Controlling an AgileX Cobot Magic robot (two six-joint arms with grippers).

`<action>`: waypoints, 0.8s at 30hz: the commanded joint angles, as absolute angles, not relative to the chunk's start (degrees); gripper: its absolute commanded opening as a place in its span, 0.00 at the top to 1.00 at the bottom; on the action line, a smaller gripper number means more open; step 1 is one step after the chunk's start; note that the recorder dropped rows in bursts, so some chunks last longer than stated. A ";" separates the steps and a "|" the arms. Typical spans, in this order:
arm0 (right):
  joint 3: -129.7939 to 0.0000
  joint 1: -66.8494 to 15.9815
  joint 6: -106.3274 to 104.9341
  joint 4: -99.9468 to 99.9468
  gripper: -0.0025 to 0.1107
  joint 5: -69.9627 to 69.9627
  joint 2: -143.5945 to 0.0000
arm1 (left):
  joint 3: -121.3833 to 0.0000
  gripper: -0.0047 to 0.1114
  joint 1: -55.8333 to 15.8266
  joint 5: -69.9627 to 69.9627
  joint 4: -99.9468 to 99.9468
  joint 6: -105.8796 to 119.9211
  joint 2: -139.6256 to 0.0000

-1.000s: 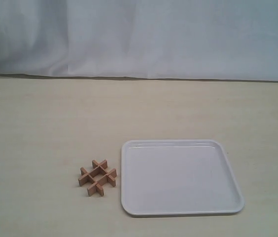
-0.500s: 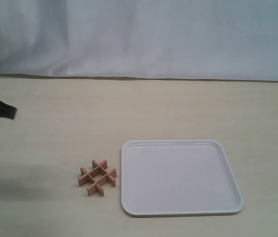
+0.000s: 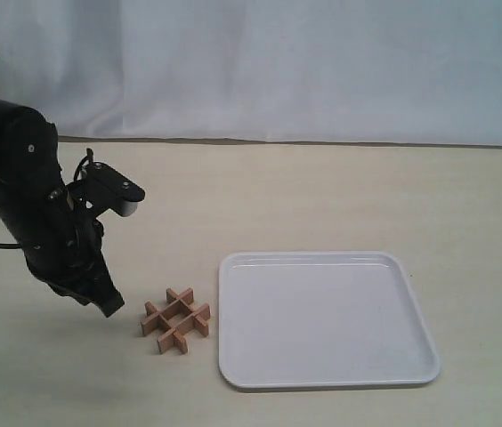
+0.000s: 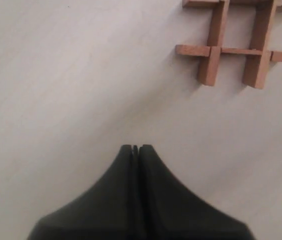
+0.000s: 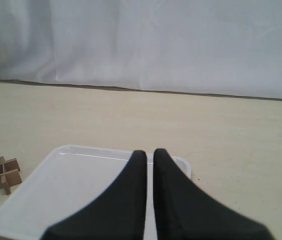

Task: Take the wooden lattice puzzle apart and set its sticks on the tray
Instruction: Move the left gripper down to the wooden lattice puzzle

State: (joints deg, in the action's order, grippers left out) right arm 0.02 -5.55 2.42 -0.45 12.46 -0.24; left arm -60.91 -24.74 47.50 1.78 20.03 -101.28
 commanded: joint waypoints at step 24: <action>0.00 -5.51 2.16 -0.50 0.94 12.17 0.00 | -61.35 0.61 -28.92 42.58 7.65 22.94 -106.97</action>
State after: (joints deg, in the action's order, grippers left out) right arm 0.02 -5.55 2.42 -0.45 12.46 -0.24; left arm -61.04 -28.19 44.00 6.72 22.57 -106.36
